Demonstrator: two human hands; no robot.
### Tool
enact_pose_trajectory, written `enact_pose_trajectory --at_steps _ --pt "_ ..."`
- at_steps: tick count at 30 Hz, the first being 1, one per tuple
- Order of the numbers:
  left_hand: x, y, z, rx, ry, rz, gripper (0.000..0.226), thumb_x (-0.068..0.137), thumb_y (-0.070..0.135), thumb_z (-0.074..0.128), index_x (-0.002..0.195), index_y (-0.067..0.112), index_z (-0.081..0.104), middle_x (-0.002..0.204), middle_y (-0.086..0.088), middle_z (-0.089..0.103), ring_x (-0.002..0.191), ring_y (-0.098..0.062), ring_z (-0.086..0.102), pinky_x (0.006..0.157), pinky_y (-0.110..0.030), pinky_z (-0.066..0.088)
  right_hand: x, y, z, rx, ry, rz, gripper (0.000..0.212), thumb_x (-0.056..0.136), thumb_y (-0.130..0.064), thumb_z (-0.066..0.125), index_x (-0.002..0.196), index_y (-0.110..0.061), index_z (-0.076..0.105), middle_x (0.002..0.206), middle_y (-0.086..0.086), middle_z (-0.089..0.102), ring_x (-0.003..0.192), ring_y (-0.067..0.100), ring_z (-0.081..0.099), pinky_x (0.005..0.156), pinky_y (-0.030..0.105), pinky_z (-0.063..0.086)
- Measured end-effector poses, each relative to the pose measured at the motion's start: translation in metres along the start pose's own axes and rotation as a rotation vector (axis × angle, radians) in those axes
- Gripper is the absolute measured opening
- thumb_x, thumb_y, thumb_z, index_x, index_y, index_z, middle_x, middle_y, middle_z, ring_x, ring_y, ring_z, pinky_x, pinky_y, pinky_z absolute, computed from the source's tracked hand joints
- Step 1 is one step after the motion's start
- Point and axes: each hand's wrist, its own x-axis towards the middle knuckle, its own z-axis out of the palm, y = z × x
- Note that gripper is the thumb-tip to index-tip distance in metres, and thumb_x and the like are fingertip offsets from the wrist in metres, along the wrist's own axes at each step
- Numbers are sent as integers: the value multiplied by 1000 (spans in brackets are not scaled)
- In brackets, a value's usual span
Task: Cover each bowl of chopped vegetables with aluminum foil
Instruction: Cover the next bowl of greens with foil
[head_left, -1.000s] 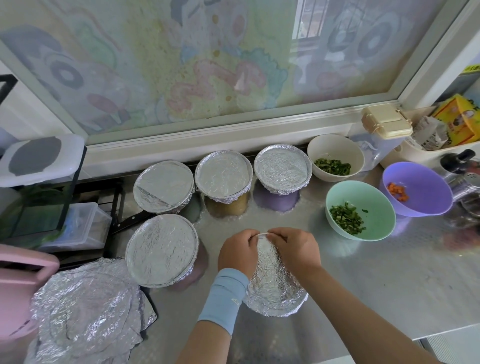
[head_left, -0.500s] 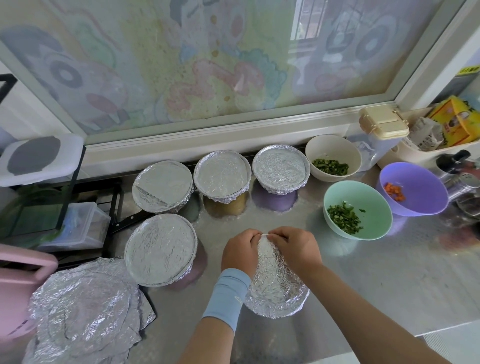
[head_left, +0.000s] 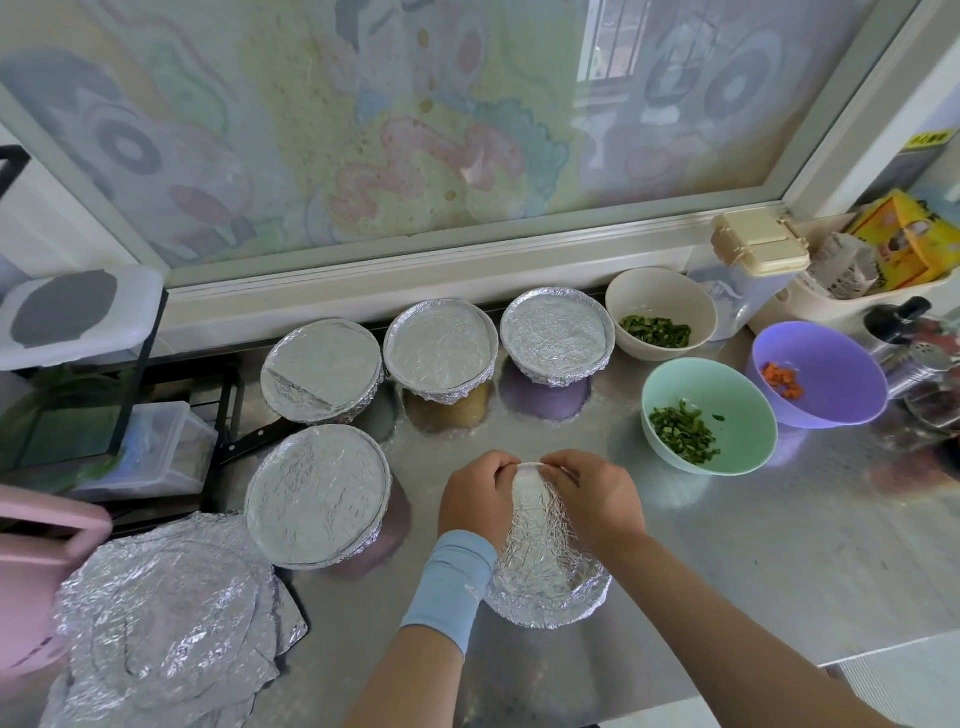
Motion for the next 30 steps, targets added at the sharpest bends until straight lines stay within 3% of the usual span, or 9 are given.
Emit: enact_pose_trajectory --at_steps 6,9,13,19,24,30 --pt "-2 1 2 115 -8 16 18 97 21 51 102 24 68 93 4 72 86 -20 64 75 -35 53 3 1 -1 31 -29 24 9 87 -35 69 92 -33 77 84 -15 75 80 6 67 79 28 53" --pt "2 2 0 69 -66 84 20 97 22 54 108 24 70 99 8 73 91 -11 65 81 -30 54 5 3 1 31 -32 33 11 86 -39 69 93 -34 76 83 -15 74 79 7 67 77 31 54" --pt "2 2 1 -56 -68 39 13 92 24 64 99 24 75 89 12 74 80 -3 66 79 -25 55 4 4 1 27 -39 29 10 87 -40 69 93 -35 76 81 -17 73 77 3 66 77 29 54" --pt "-4 5 5 22 -15 35 13 97 24 57 99 24 70 91 8 73 82 -14 65 75 -32 53 3 2 -1 -63 -23 23 22 86 -48 68 104 -35 73 92 -14 74 88 9 68 81 29 53" --pt "-10 4 7 74 14 33 13 98 23 52 99 22 65 88 3 71 80 -21 63 70 -34 51 0 0 0 -13 1 59 12 83 -45 72 88 -35 75 76 -17 71 74 5 64 70 26 52" --pt "-2 6 5 11 -67 39 16 96 29 58 104 27 72 95 10 74 86 -10 66 79 -31 54 5 0 -1 6 -8 62 11 82 -46 73 84 -35 76 69 -17 69 68 1 62 66 24 51"
